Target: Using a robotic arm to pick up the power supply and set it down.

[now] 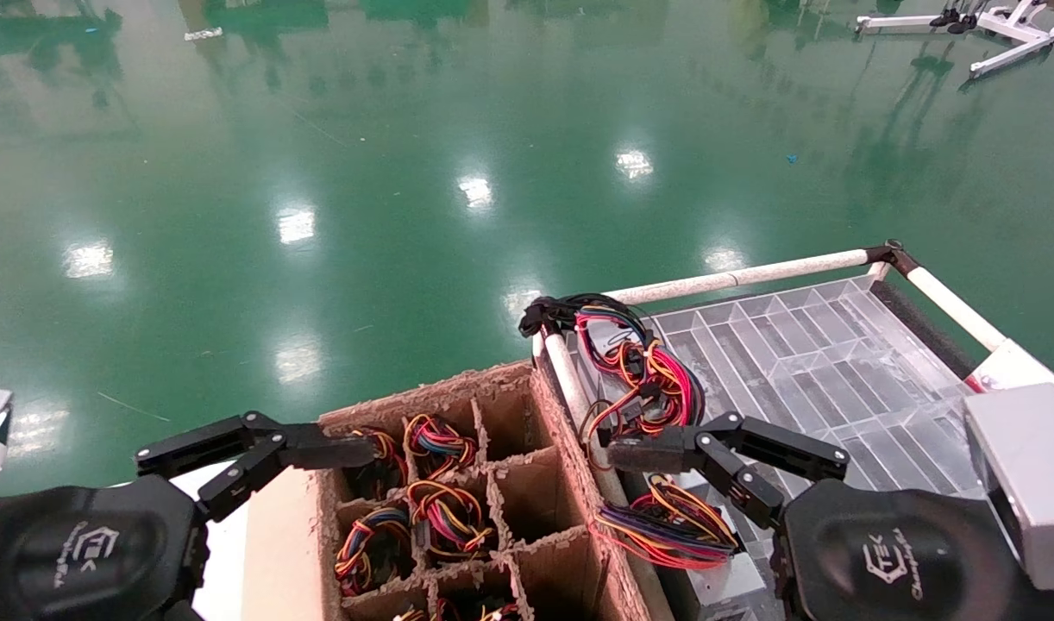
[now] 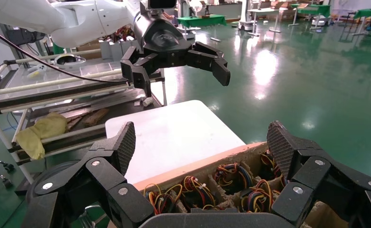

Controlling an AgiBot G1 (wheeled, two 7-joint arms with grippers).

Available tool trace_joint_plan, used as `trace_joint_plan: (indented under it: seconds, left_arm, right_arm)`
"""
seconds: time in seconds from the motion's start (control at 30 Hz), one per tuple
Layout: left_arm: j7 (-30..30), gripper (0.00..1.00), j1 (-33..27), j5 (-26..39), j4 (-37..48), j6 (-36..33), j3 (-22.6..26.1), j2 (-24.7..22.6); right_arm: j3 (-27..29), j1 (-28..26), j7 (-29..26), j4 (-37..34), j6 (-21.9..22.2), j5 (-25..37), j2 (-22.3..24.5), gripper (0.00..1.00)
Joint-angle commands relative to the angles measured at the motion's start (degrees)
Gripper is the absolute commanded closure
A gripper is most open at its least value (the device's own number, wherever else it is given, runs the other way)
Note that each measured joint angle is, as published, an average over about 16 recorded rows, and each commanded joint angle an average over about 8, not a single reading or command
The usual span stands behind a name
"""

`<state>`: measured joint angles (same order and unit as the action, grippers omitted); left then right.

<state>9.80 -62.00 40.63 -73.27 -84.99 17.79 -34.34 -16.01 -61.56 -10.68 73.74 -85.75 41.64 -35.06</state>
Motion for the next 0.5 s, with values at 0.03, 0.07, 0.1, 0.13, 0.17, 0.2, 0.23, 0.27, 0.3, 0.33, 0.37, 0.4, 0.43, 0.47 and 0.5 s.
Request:
trace_joint_plan:
  seconds: [0.03,0.07,0.1,0.13,0.17,0.2,0.23,0.27,0.3,0.33,0.37,0.4,0.43,0.47,0.5]
  left_arm:
    - [0.00,0.00,0.01,0.00,0.00,0.01,0.00,0.00]
    - [0.00,0.00,0.01,0.00,0.00,0.01,0.00,0.00]
    - [0.00,0.00,0.01,-0.01,0.01,0.01,0.00,0.00]
    - [0.00,0.00,0.01,-0.01,0.01,0.01,0.00,0.00]
    - [0.00,0.00,0.01,-0.01,0.01,0.01,0.00,0.00]
    - [0.00,0.00,0.00,-0.01,0.01,0.01,0.00,0.00]
    - [0.00,0.00,0.01,-0.01,0.01,0.01,0.00,0.00]
    - [0.00,0.00,0.01,-0.01,0.00,0.01,0.00,0.00]
    - [0.00,0.00,0.00,-0.01,0.00,0.01,0.00,0.00]
    - [0.00,0.00,0.00,-0.01,0.00,0.01,0.00,0.00]
    - [0.00,0.00,0.00,-0.01,0.00,0.01,0.00,0.00]
    - [0.00,0.00,0.00,-0.01,0.00,0.01,0.00,0.00]
    - [0.00,0.00,0.00,-0.01,0.00,0.01,0.00,0.00]
    - [0.00,0.00,0.00,-0.01,0.00,0.01,0.00,0.00]
    - [0.00,0.00,0.00,-0.01,0.00,0.01,0.00,0.00]
  right_arm:
    - [0.03,0.02,0.22,0.35,-0.12,-0.37,-0.09,0.00]
    - [0.03,0.02,0.21,0.35,-0.12,-0.40,-0.09,0.00]
    - [0.03,0.03,0.20,0.33,-0.12,-0.39,-0.09,0.00]
    - [0.03,0.03,0.18,0.30,-0.11,-0.37,-0.08,0.00]
    - [0.03,0.03,0.16,0.26,-0.11,-0.35,-0.08,0.00]
    - [0.03,0.03,0.15,0.23,-0.10,-0.32,-0.07,0.00]
    - [0.03,0.03,0.13,0.20,-0.09,-0.29,-0.07,0.00]
    - [0.03,0.03,0.11,0.17,-0.08,-0.25,-0.06,0.00]
    - [0.03,0.03,0.09,0.14,-0.07,-0.21,-0.05,0.00]
    - [0.03,0.03,0.07,0.11,-0.07,-0.17,-0.05,0.00]
    - [0.03,0.03,0.06,0.08,-0.06,-0.14,-0.04,0.00]
    - [0.03,0.03,0.05,0.06,-0.05,-0.11,-0.04,0.00]
    - [0.03,0.03,0.04,0.05,-0.04,-0.09,-0.04,0.00]
    - [0.03,0.03,0.03,0.04,-0.04,-0.07,-0.03,0.00]
    - [0.03,0.02,0.03,0.02,-0.04,-0.06,-0.03,0.00]
